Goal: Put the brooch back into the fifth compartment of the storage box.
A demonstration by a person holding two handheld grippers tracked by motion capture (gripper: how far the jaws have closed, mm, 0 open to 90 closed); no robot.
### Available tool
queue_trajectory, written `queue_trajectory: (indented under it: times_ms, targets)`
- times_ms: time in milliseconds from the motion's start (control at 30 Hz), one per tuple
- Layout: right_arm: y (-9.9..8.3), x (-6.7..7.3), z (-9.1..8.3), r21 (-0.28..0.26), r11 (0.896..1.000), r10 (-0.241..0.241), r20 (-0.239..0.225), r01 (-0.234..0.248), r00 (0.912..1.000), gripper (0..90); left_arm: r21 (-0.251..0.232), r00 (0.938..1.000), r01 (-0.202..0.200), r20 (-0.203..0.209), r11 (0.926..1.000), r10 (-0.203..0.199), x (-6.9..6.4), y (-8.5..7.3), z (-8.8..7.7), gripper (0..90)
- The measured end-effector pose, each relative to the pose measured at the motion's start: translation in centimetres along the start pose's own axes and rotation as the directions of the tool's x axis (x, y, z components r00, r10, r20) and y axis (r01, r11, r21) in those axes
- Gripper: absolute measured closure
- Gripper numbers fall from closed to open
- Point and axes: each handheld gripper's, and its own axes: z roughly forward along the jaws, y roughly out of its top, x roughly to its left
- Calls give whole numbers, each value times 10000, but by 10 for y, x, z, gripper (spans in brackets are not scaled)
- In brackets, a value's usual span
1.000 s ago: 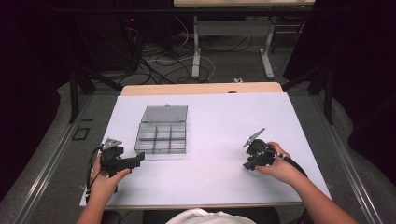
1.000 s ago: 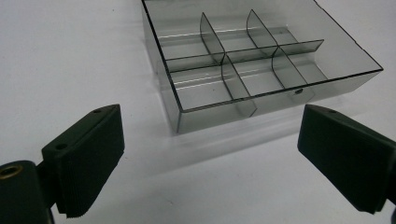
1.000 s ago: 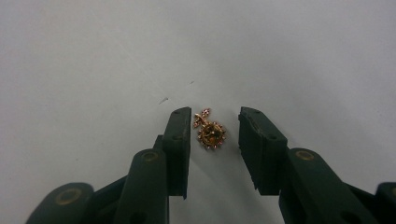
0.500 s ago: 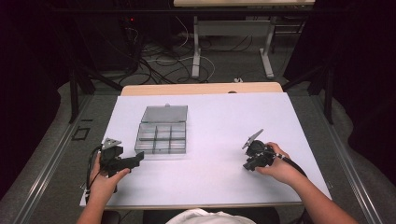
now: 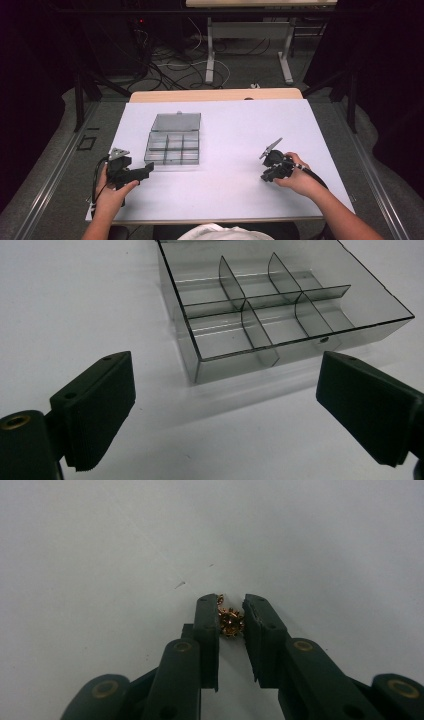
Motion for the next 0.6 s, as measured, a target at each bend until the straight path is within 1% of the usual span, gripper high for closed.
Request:
queue_trajectory:
  times_ms: [67, 100, 133, 167, 200, 233, 333, 367, 433, 467, 500, 567, 600]
  targets:
    - [0, 0, 0, 44, 10000, 28, 38, -28, 10000, 785, 2, 10000, 2, -7, 10000, -2, 0, 0, 0, 89]
    - [-1, 1, 1, -242, 9996, 170, 179, -166, 9997, 785, 1, 10000, 3, -9, 10000, -3, 0, 0, 0, 88]
    - [-1, 0, 1, -210, 9995, 215, -4, -215, 9998, 786, 0, 10000, 9, -11, 10000, -9, 0, 0, 0, 89]
    - [-1, 0, 1, -183, 9996, 224, 1, -224, 9997, 787, 4, 10000, 0, -10, 10000, 0, 0, 0, 0, 89]
    - [-1, 0, 1, -206, 9994, 274, 125, -272, 9995, 789, 10, 10000, 6, -10, 10000, -6, 0, 0, 0, 89]
    - [-1, 1, 1, -159, 9989, 441, 124, -439, 9990, 790, 13, 10000, 13, -25, 10000, -13, 0, 0, 0, 89]
    - [-1, 1, 0, -159, 9984, 539, 124, -537, 9985, 790, 7, 10000, 10, -15, 10000, -9, 0, 0, 0, 89]
    - [-1, 2, 0, -79, 9976, 690, 108, -690, 9976, 791, -1, 10000, 10, -14, 10000, -10, 0, 0, 0, 89]
    - [-1, 1, 0, -124, 9980, 620, 23, -619, 9981, 791, -77, 10000, 21, -46, 10000, -22, 0, 0, 0, 89]
    - [-1, 2, 1, -116, 9971, 752, 17, -752, 9972, 791, -76, 10000, 30, -46, 10000, -30, 0, 0, 0, 89]
    - [-1, 2, 0, -79, 9971, 759, 38, -759, 9971, 791, -27, 10000, 28, -29, 10000, -28, 1, 0, 0, 89]
    - [0, 1, 0, -68, 9972, 743, 110, -743, 9972, 791, -81, 10000, 24, -46, 10000, -25, 1, 0, 0, 90]
    - [0, 2, 0, -170, 9966, 802, 6, -802, 9968, 791, -83, 10000, 22, -45, 10000, -22, 0, 0, 0, 90]
